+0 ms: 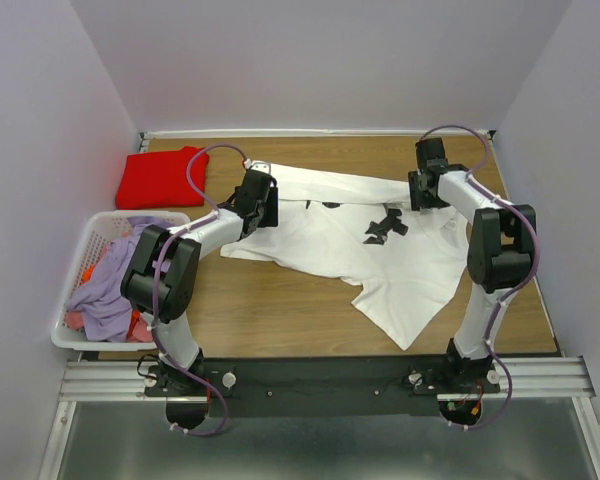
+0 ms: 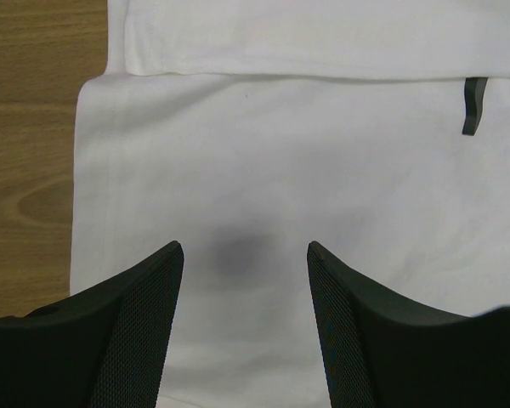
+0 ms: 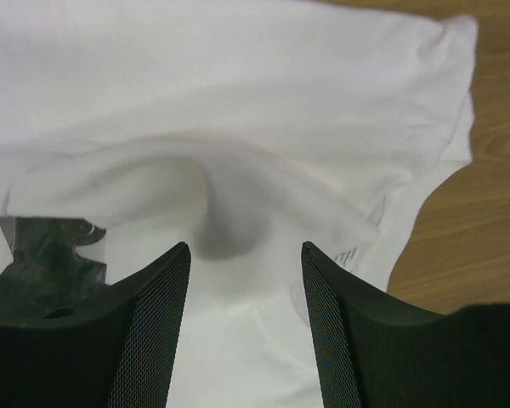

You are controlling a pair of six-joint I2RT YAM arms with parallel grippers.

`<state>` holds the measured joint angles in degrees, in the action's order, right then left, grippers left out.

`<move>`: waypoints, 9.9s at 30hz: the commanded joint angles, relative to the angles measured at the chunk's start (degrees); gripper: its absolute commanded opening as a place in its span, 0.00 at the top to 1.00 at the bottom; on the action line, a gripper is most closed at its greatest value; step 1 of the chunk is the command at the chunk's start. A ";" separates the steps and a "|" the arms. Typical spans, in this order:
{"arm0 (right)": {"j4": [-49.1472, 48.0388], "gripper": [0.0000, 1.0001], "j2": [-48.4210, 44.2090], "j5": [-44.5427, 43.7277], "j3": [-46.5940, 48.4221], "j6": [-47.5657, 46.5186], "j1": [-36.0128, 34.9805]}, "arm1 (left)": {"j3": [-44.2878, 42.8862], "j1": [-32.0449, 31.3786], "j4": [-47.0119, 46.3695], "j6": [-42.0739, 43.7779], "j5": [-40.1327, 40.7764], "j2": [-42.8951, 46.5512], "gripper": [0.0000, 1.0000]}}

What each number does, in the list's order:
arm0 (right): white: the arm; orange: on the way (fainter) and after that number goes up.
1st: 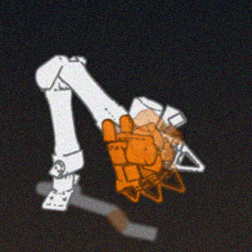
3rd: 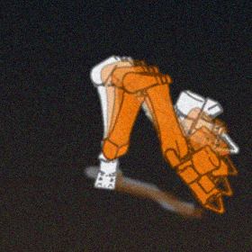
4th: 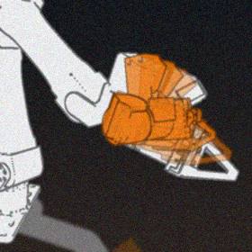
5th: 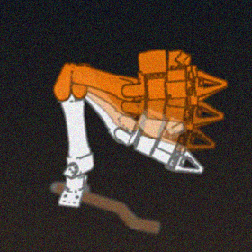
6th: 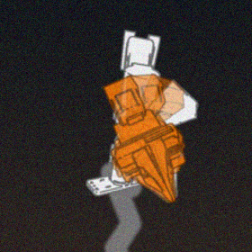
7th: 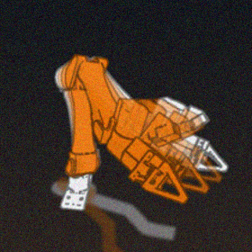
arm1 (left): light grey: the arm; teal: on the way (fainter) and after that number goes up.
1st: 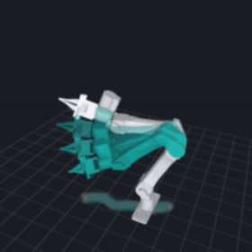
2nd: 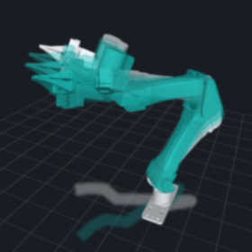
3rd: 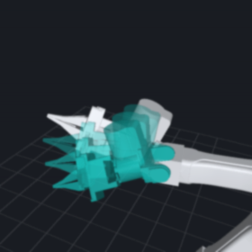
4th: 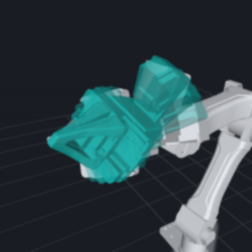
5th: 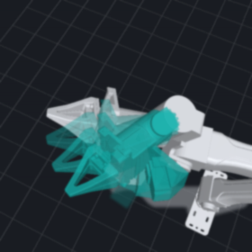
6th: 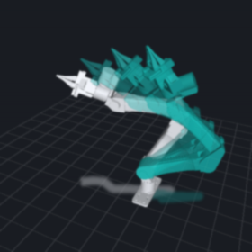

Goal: Fold and stack the t-shirts
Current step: Fold the tshirt

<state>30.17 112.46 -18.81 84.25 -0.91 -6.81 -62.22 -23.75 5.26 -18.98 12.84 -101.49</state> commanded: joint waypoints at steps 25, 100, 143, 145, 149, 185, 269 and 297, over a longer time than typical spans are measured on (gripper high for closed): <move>0.24 0.77 1.62 2.90 -6.99 5.57 -0.13 | -0.63 -0.69 -0.86 0.61 0.17 -0.46 0.32; -7.23 0.60 8.64 5.37 4.34 6.53 -3.12 | -0.80 -0.95 -0.51 0.61 0.78 -1.08 0.32; 18.16 0.82 5.13 21.87 6.45 12.77 -3.12 | -1.50 -1.04 -0.16 0.88 0.25 -1.87 0.32; 18.17 0.78 4.00 21.62 6.54 13.38 -3.21 | -1.42 -1.04 -0.07 0.88 0.25 -1.78 0.32; 18.08 0.60 1.88 16.79 8.12 14.35 -1.29 | -1.33 -1.04 -0.07 0.88 0.17 -1.60 0.32; -13.39 0.68 8.74 44.82 2.59 30.09 26.58 | -0.80 -1.04 0.10 0.44 0.43 -0.55 0.32; -4.77 0.66 -2.26 8.96 -11.04 9.26 -4.09 | -1.07 -1.13 0.02 0.26 -1.59 0.07 0.32; -3.19 0.93 -4.01 9.84 -12.62 11.01 -4.35 | -1.07 -1.04 0.02 0.35 -1.50 -0.46 0.32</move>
<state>24.56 109.16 -8.05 71.59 9.43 -10.83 -63.31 -24.51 5.67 -18.46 10.66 -102.78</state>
